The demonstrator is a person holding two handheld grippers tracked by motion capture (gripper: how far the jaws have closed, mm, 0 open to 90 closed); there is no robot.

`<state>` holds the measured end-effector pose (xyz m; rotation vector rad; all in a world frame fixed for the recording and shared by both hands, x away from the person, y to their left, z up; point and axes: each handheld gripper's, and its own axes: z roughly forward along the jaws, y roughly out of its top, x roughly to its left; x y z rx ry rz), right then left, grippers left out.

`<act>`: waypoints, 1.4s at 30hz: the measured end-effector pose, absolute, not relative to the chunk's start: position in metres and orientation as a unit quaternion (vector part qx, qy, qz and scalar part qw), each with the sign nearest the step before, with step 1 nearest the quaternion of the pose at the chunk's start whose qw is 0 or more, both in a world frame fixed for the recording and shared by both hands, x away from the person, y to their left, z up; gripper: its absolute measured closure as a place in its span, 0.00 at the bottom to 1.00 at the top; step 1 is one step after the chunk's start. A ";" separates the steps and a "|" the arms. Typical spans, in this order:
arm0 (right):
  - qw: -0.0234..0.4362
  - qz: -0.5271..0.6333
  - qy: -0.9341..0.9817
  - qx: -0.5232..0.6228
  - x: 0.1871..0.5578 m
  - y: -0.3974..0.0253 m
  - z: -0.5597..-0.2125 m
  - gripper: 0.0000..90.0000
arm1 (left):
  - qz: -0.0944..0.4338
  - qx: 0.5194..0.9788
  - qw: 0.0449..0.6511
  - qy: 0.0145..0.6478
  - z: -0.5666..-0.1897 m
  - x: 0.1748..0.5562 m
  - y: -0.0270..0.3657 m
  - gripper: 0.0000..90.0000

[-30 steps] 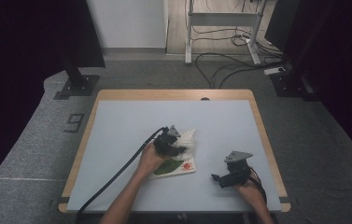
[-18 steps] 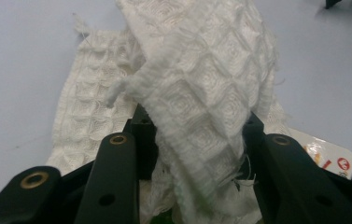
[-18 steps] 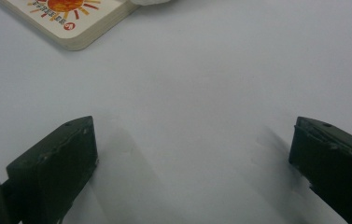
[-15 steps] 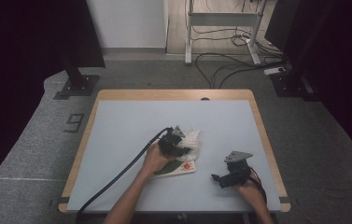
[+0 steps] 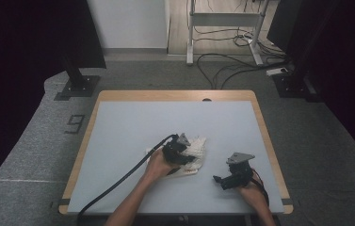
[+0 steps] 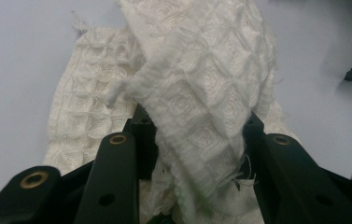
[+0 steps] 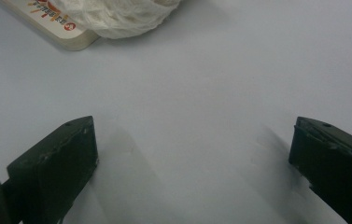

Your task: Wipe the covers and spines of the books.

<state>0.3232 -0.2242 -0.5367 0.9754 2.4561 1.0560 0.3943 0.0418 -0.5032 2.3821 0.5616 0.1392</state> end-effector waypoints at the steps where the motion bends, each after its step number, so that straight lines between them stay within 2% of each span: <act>1: 0.148 0.367 0.854 0.339 0.323 -0.224 -0.537 0.01 | 0.053 0.914 0.339 0.215 -0.503 0.394 0.042 0.69; 42: 0.148 0.367 0.854 0.339 0.323 -0.224 -0.537 0.01 | 0.059 0.908 0.334 0.245 -0.499 0.375 0.114 0.69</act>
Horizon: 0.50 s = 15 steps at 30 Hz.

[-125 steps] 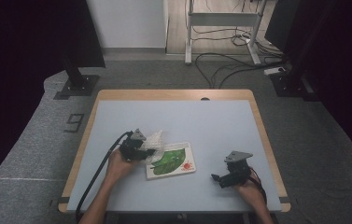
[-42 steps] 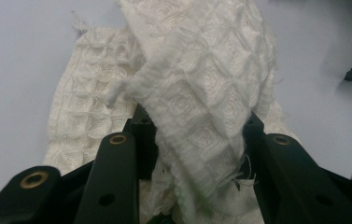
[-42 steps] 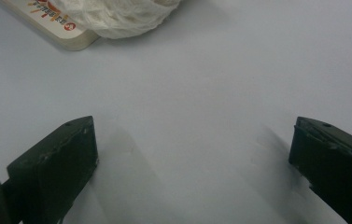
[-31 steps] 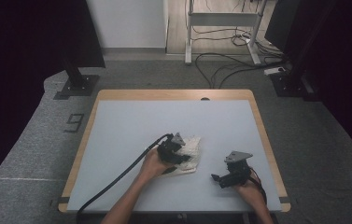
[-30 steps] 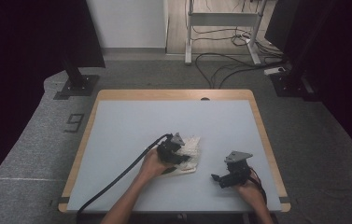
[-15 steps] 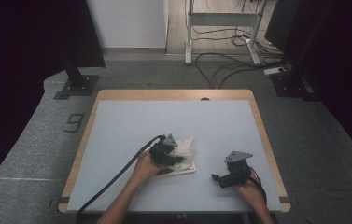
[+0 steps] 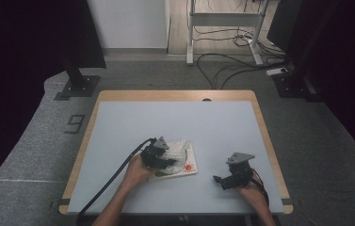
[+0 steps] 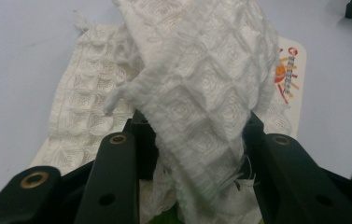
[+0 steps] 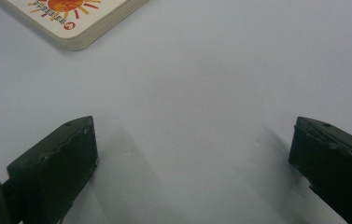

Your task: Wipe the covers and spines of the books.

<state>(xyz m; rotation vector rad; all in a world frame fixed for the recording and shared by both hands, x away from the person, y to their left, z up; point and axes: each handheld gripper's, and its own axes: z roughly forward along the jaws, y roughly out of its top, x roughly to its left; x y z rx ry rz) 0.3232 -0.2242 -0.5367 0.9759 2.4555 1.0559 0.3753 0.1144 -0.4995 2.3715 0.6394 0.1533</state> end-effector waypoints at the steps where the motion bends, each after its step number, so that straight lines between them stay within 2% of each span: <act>1: 0.147 0.367 0.854 0.339 0.323 -0.224 -0.537 0.01 | 0.059 0.908 0.334 0.248 -0.499 0.374 0.118 0.69; 15: 0.148 0.367 0.854 0.339 0.323 -0.224 -0.537 0.01 | 0.068 0.901 0.334 0.269 -0.498 0.365 0.151 0.69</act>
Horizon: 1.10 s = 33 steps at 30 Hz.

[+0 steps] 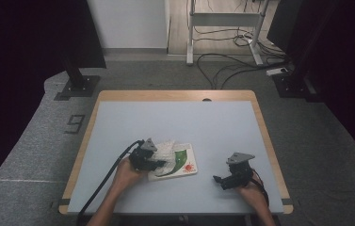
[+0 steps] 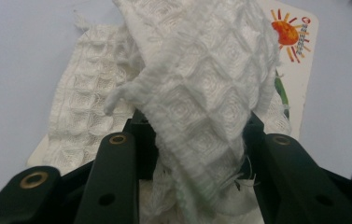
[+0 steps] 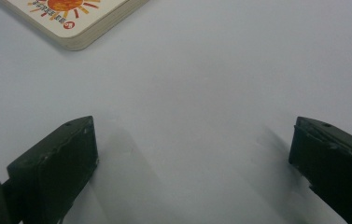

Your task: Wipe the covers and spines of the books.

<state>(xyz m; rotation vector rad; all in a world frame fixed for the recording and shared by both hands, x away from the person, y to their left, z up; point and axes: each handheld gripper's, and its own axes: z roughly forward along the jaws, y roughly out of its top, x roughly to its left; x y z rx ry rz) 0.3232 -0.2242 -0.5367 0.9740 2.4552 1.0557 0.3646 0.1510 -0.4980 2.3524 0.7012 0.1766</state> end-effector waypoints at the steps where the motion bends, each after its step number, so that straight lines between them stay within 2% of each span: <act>1: 0.148 0.367 0.854 0.339 0.323 -0.224 -0.537 0.01 | 0.068 0.901 0.332 0.269 -0.498 0.364 0.153 0.69; 15: 0.148 0.367 0.853 0.339 0.323 -0.224 -0.537 0.01 | 0.074 0.897 0.325 0.290 -0.495 0.356 0.180 0.69; 33: 0.148 0.367 0.854 0.339 0.323 -0.224 -0.537 0.01 | 0.076 0.896 0.330 0.287 -0.497 0.334 0.181 0.69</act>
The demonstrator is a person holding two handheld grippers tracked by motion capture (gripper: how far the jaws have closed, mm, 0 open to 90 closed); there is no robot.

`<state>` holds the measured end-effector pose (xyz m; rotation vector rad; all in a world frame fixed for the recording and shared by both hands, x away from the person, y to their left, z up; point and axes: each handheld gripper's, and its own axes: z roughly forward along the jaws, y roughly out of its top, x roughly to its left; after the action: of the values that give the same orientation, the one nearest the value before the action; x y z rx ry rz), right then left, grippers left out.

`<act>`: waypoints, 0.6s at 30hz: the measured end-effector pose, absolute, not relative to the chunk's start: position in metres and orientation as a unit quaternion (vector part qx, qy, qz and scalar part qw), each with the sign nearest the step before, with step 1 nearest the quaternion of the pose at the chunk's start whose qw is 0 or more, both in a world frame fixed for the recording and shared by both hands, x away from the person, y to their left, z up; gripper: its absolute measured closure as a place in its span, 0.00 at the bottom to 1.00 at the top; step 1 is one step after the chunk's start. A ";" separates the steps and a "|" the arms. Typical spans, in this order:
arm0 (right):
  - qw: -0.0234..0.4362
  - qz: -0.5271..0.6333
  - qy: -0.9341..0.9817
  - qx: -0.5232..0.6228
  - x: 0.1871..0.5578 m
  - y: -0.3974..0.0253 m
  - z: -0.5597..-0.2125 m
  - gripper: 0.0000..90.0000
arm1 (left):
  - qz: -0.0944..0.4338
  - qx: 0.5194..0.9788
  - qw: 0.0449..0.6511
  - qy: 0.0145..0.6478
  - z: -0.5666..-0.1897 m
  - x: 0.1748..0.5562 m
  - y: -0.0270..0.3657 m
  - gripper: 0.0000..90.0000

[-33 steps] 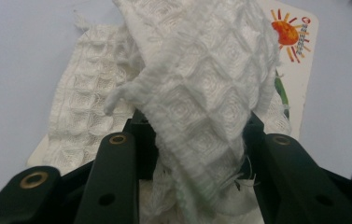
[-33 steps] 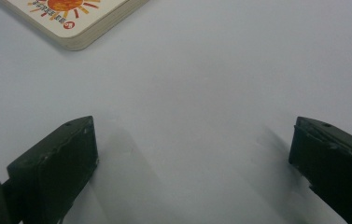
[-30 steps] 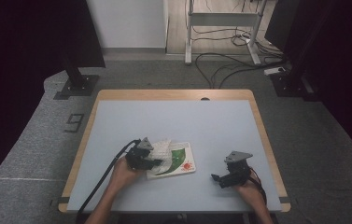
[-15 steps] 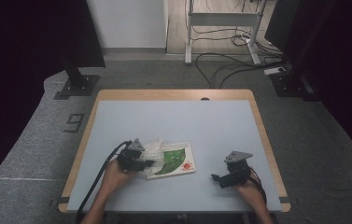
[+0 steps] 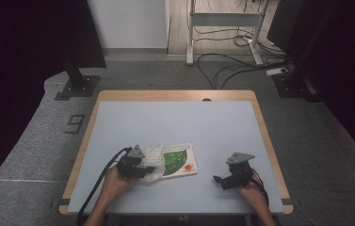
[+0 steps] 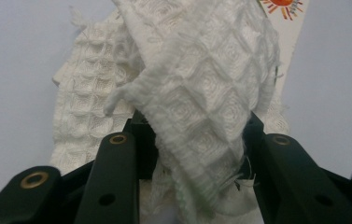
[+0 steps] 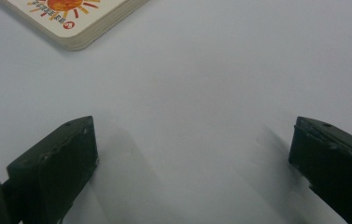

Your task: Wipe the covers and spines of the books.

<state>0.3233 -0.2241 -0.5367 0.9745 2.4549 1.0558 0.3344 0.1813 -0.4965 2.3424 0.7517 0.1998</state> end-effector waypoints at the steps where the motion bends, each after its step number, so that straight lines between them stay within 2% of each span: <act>1: 0.148 0.367 0.853 0.339 0.323 -0.224 -0.537 0.01 | 0.076 0.896 0.331 0.287 -0.497 0.333 0.181 0.69; 18: 0.148 0.367 0.853 0.339 0.323 -0.224 -0.537 0.00 | 0.066 0.891 0.349 0.283 -0.500 0.324 0.173 0.68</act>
<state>0.3234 -0.2241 -0.5368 0.9760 2.4552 1.0558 0.3237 0.1729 -0.4999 2.3092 0.7337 0.1717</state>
